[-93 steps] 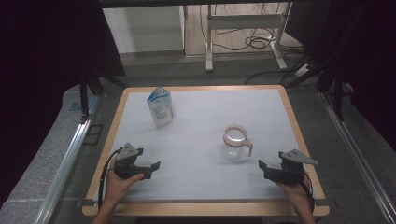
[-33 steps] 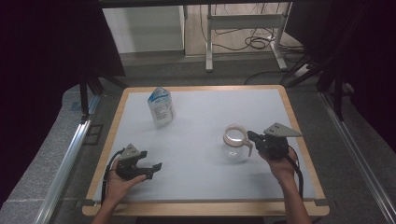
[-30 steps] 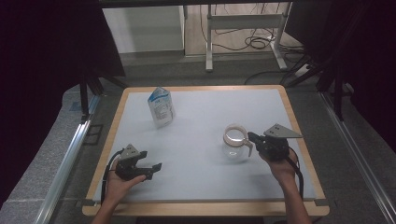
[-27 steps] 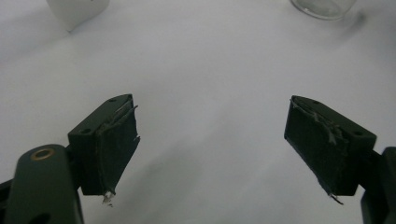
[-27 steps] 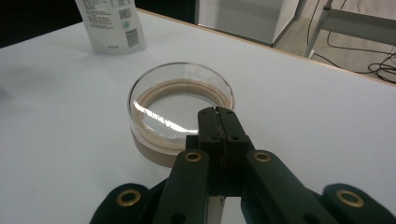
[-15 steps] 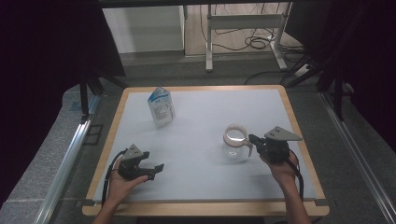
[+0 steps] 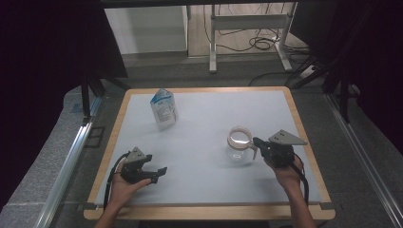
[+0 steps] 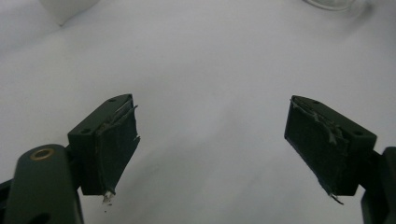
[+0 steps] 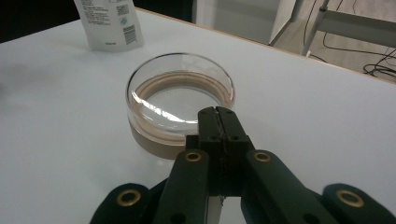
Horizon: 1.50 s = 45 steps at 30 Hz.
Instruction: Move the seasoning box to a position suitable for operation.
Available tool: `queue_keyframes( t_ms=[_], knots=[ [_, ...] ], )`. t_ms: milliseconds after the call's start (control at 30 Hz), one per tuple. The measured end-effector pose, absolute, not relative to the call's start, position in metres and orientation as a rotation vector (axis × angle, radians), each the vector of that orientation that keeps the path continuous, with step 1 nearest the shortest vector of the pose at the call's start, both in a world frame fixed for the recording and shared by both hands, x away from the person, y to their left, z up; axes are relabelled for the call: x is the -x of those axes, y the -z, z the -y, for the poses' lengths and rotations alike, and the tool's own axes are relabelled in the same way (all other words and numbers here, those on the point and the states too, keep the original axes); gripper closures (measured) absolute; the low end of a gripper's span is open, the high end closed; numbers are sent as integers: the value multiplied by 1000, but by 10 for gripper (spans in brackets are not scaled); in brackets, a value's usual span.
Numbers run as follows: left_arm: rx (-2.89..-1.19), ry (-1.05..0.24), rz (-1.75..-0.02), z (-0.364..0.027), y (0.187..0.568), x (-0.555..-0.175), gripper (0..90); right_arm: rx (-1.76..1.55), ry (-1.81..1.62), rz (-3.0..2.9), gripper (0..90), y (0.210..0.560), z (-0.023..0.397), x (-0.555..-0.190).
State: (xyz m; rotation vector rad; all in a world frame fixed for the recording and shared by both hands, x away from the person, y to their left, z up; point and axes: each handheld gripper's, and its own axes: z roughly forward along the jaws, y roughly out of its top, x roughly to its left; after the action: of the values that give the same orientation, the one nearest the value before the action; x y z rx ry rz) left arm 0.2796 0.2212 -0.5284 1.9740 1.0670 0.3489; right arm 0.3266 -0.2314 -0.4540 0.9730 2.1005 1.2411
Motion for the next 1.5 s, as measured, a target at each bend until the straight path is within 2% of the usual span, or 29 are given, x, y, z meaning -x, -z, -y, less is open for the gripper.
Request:
queue_keyframes(
  t_ms=[1067,1133,1200,1333,1400,1500],
  knots=[
    [-1972,-352,-1075,-219,531,-282,190,-972,-1252,-2082,900,458,233,-323],
    [-1948,-362,-1077,-218,530,-282,230,-976,-1253,-2082,900,459,234,-323],
    [-1909,-353,-1066,-216,528,-285,312,-978,-1251,-2082,900,459,234,-323],
    [-1864,-321,-1038,-202,519,-299,533,-984,-1244,-2084,900,461,235,-324],
    [-1859,-301,-980,-185,509,-308,641,-984,-1241,-2082,900,461,235,-324],
    [-1857,-307,-887,-153,489,-321,745,-986,-1243,-2084,900,461,235,-324]
  ],
)
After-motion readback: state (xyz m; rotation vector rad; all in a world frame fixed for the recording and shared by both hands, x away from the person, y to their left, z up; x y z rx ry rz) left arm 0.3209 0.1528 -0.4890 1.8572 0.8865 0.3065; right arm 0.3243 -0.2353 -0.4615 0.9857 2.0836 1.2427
